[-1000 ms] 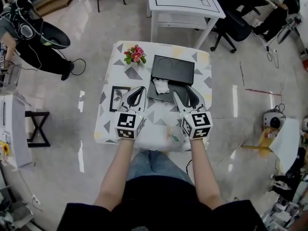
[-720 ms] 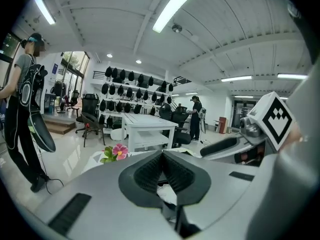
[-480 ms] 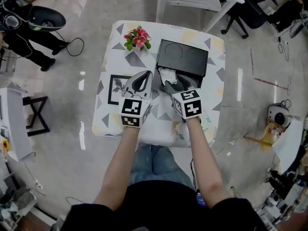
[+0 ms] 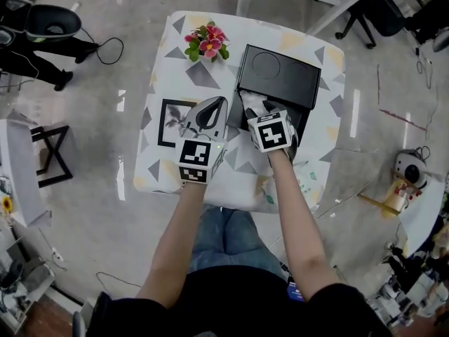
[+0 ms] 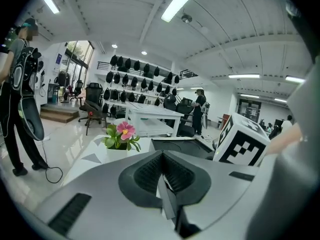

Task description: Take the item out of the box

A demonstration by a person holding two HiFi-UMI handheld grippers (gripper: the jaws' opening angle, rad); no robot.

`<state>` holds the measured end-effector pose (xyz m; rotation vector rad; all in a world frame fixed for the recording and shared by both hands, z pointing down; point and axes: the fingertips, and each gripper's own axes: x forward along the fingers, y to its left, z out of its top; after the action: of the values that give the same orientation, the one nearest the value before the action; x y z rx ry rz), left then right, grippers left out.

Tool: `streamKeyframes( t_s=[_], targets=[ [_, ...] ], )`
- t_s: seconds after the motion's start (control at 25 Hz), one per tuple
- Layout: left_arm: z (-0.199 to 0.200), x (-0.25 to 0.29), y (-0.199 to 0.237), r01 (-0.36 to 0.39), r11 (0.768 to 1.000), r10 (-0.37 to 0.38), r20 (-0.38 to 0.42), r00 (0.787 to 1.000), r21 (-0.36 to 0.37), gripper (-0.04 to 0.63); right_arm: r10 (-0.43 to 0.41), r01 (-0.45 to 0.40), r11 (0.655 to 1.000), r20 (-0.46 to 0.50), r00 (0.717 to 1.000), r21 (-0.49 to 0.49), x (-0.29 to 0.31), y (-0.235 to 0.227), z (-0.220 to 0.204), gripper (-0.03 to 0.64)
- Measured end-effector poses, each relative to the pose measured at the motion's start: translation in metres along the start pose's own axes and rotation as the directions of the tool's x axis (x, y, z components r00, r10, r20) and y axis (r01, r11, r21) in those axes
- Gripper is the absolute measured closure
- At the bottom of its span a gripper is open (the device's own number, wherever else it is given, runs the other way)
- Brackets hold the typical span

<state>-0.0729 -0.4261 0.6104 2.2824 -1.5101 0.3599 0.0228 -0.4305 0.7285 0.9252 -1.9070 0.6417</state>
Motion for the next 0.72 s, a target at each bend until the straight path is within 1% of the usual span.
streamKeyframes(
  t_s=[0.08, 0.24, 0.36, 0.44, 0.56, 0.72],
  targets=[
    [-0.003, 0.001, 0.001, -0.001, 1.0, 0.001, -0.005, 1.0, -0.004, 0.575, 0.009, -0.009, 1.0, -0.044, 0.999, -0.011, 0.007, 0.003, -0.004, 0.417],
    [-0.007, 0.0, 0.004, -0.003, 1.0, 0.003, -0.013, 1.0, -0.009, 0.575, 0.017, -0.02, 0.999, -0.087, 0.996, -0.038, 0.017, 0.009, -0.009, 0.43],
    [-0.011, -0.001, 0.007, -0.007, 1.0, 0.007, -0.018, 1.0, -0.013, 0.575, 0.016, -0.021, 0.998, -0.093, 0.996, -0.055, 0.019, 0.01, -0.011, 0.471],
    [-0.013, -0.001, 0.008, -0.009, 1.0, 0.009, -0.019, 1.0, -0.017, 0.575, 0.017, -0.022, 0.998, -0.085, 0.996, -0.064, 0.02, 0.009, -0.008, 0.523],
    [-0.014, -0.002, 0.008, -0.009, 1.0, 0.009, -0.02, 1.0, -0.022, 0.575, 0.016, -0.021, 0.998, -0.088, 0.996, -0.062, 0.019, 0.008, -0.008, 0.56],
    [-0.013, -0.004, 0.007, -0.005, 1.0, 0.005, -0.019, 1.0, -0.024, 0.575, 0.028, -0.034, 0.999, -0.146, 0.989, -0.039, 0.013, 0.011, -0.018, 0.597]
  ],
)
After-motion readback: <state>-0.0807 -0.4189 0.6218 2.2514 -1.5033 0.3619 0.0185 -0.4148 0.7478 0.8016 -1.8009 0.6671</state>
